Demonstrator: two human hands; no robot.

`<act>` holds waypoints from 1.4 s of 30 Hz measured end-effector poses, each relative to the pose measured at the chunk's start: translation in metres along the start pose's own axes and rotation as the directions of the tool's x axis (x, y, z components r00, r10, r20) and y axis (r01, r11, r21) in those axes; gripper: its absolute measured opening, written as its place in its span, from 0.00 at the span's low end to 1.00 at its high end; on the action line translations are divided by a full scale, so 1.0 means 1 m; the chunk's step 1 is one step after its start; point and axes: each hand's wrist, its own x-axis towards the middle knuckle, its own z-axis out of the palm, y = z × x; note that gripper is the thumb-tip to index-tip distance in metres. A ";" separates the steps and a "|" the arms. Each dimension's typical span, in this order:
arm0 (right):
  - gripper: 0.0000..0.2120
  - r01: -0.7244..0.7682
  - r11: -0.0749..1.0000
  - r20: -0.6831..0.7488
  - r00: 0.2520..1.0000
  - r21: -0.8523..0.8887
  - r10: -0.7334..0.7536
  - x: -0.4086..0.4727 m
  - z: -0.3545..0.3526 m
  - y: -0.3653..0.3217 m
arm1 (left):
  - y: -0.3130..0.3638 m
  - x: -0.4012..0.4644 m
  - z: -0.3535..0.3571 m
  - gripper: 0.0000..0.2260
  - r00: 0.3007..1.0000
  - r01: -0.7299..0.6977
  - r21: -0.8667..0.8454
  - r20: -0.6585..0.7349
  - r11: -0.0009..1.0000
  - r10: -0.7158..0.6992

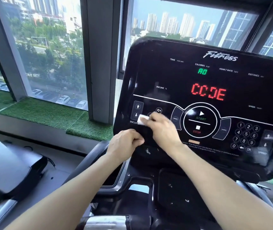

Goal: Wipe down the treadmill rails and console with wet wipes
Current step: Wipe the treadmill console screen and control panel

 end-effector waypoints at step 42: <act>0.19 0.187 0.970 -0.060 0.978 -0.155 -0.198 0.055 0.029 -0.035 | -0.053 -0.010 -0.018 0.24 0.931 0.270 -0.529 -0.072 0.805 -0.359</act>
